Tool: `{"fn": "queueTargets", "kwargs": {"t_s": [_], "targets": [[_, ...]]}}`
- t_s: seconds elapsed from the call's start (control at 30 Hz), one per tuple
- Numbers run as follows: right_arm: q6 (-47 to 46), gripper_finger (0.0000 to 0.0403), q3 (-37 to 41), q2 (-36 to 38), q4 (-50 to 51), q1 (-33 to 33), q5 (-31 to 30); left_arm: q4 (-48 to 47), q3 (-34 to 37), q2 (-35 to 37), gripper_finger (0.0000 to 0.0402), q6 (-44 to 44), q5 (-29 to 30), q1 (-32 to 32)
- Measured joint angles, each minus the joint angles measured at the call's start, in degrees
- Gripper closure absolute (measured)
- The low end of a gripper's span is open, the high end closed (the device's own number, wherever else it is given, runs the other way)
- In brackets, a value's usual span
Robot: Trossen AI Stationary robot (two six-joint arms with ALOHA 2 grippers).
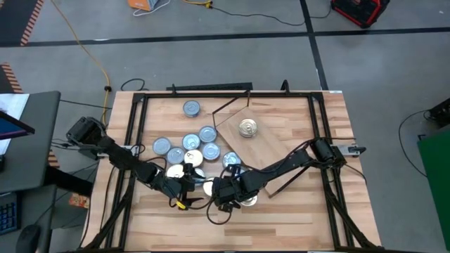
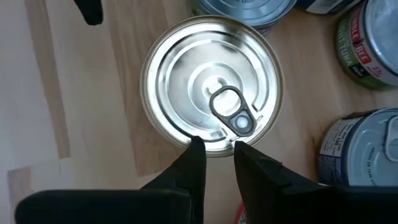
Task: Stack canned seafood by type on shelf
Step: Stack the blue tuna can on top of the blue tuna can on the shelf
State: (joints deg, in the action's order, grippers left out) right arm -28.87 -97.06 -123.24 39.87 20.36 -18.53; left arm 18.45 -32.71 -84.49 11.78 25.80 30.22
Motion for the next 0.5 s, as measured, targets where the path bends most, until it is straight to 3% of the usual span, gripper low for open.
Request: {"fn": "queueTargets", "kwargs": {"t_s": [0.5], "targets": [[-2.2, 0.0291, -0.3, -3.0, -0.1, -0.5, 2.2, -0.1, 0.1, 0.0, 0.0024, 1.8, 1.4, 1.9]]}}
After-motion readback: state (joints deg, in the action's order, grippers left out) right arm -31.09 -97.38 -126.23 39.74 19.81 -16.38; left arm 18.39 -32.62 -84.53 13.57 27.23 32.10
